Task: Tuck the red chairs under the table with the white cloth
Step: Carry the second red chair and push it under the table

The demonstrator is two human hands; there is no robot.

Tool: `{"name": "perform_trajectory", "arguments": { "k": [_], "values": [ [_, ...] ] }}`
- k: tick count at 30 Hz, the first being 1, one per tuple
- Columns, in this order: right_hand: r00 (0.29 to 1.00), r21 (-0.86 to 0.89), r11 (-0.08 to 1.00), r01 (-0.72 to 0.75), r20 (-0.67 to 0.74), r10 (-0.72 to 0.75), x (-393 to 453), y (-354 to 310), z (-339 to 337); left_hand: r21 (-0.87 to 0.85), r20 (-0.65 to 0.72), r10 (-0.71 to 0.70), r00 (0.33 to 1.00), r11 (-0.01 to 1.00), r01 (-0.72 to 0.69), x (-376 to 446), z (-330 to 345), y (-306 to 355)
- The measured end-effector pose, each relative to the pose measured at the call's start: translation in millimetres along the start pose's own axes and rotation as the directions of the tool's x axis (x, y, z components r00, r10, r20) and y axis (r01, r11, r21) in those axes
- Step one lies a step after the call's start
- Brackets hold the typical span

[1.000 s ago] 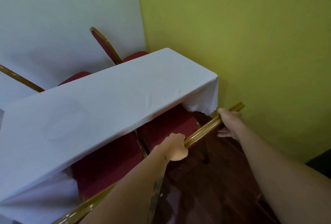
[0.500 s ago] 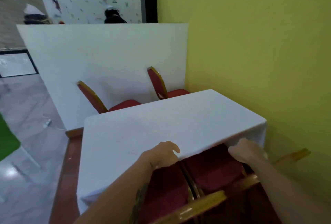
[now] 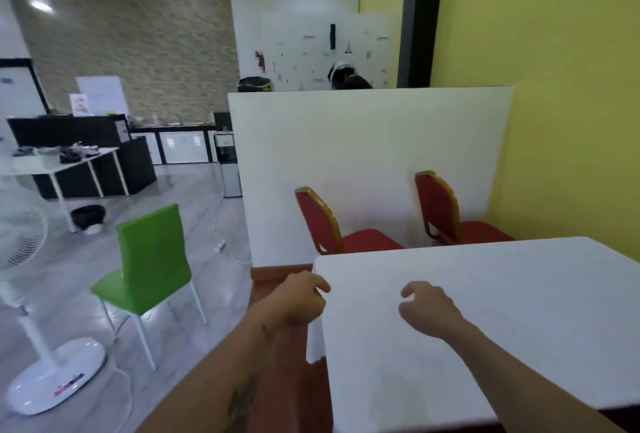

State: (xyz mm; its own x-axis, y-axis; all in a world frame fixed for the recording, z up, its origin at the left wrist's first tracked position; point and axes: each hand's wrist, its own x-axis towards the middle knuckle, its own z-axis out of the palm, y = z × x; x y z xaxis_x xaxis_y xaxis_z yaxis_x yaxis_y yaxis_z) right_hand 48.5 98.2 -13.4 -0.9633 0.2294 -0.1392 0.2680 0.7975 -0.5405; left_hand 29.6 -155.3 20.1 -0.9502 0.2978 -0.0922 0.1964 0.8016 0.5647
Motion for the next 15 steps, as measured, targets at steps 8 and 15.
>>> {"name": "perform_trajectory", "arguments": {
  "k": [8, 15],
  "values": [
    [0.994, 0.085, 0.991, 0.105, 0.025, -0.108, 116.0, -88.8, 55.9, 0.003, -0.151, 0.007, 0.989, 1.0, -0.007, 70.4, -73.4, -66.9],
    [0.998, 0.157, 0.985, 0.065, 0.01, -0.068, 277.9, -120.1, 73.4, 0.089, -0.189, 0.053, 0.981, 0.995, -0.037, 220.0, -105.3, -121.7]
  ]
}}
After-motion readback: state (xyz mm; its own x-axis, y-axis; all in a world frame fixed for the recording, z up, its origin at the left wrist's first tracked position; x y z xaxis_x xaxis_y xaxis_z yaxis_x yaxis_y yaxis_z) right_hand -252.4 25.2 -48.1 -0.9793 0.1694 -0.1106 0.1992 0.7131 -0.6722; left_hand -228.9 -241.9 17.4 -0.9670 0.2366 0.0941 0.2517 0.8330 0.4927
